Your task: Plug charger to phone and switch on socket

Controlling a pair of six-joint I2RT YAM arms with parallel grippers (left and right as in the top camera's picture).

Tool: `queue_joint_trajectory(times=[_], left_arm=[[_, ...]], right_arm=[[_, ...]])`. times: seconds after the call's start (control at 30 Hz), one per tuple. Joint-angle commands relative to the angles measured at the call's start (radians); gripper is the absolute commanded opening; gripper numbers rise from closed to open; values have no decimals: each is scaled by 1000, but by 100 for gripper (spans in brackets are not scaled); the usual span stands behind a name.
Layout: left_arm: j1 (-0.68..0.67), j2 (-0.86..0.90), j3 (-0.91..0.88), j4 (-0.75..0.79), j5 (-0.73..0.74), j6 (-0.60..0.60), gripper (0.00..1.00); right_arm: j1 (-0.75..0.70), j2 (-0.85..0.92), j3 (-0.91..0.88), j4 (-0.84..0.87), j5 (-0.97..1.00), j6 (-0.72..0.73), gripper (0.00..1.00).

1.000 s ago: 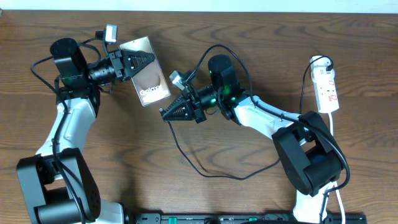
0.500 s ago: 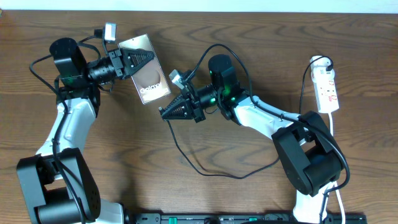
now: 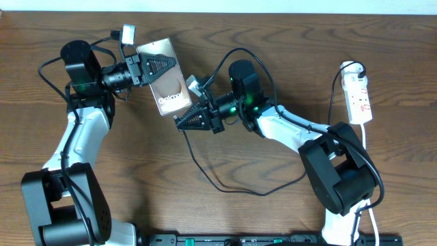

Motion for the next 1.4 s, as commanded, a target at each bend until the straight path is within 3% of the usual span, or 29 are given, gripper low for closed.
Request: queue_joint_trajectory(times=[0.0,1.37], left_arm=[[1,-6,2,21,46,-8,7],[0,-6,2,27,131,55,7]], right_arm=[[-3,13,2,2,4,10,1],[-9,13,2,10,0,10,1]])
